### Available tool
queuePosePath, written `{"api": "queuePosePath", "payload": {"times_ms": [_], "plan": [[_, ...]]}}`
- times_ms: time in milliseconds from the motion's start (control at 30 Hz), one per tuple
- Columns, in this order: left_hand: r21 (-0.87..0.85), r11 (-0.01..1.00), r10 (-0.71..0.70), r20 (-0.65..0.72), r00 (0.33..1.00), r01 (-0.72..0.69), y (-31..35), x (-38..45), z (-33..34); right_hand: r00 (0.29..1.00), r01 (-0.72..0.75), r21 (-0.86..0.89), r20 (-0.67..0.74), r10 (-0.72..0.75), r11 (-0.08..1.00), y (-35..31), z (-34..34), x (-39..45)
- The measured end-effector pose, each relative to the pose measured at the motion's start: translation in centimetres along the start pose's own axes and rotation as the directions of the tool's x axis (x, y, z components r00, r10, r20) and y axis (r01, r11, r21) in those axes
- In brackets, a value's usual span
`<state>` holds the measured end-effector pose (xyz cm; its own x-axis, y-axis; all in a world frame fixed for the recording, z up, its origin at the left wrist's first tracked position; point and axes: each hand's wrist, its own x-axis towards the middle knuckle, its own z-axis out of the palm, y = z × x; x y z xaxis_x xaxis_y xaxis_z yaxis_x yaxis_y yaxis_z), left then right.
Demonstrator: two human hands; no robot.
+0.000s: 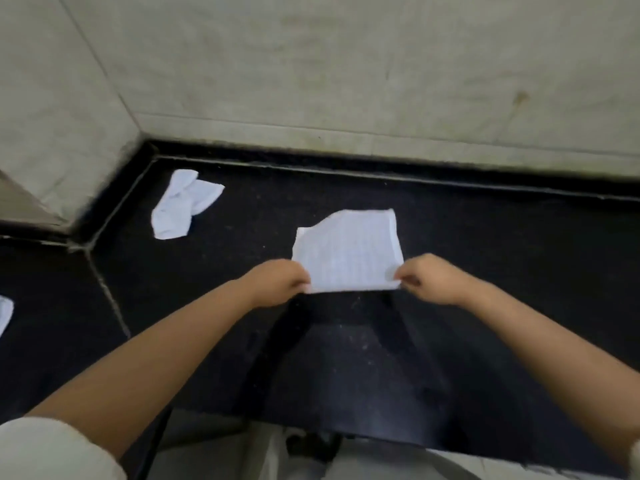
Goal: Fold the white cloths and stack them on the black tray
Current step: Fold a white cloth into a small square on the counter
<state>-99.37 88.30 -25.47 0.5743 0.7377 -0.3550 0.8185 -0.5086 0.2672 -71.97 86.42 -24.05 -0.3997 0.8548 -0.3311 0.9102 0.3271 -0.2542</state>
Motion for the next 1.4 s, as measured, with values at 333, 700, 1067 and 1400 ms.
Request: {"api": "queuePosePath", "payload": {"times_ms": [333, 700, 1067, 1400], "plan": [[-0.09, 0.994, -0.019, 0.448, 0.894, 0.067, -0.6, 2.5, 3.1, 0.807, -0.308, 0.192, 0.572, 0.149, 0.932, 1.5, 4.1, -0.7], [-0.131, 0.964, -0.25, -0.141, 0.958, 0.232, -1.8, 8.6, 4.3, 0.846, -0.501, 0.176, -0.106, 0.522, 0.848, 4.4, 6.3, 2.9], [0.009, 0.987, -0.162, -0.02, 0.987, 0.162, -3.2, 9.2, 5.2, 0.864, -0.476, 0.142, -0.106, 0.492, 0.868, 4.6, 8.4, 3.6], [0.19, 0.978, -0.105, 0.115, 0.988, 0.081, -2.2, 8.7, 4.4, 0.927, -0.37, -0.186, -0.005, 0.376, 0.91, 3.3, 7.1, 2.8]]}}
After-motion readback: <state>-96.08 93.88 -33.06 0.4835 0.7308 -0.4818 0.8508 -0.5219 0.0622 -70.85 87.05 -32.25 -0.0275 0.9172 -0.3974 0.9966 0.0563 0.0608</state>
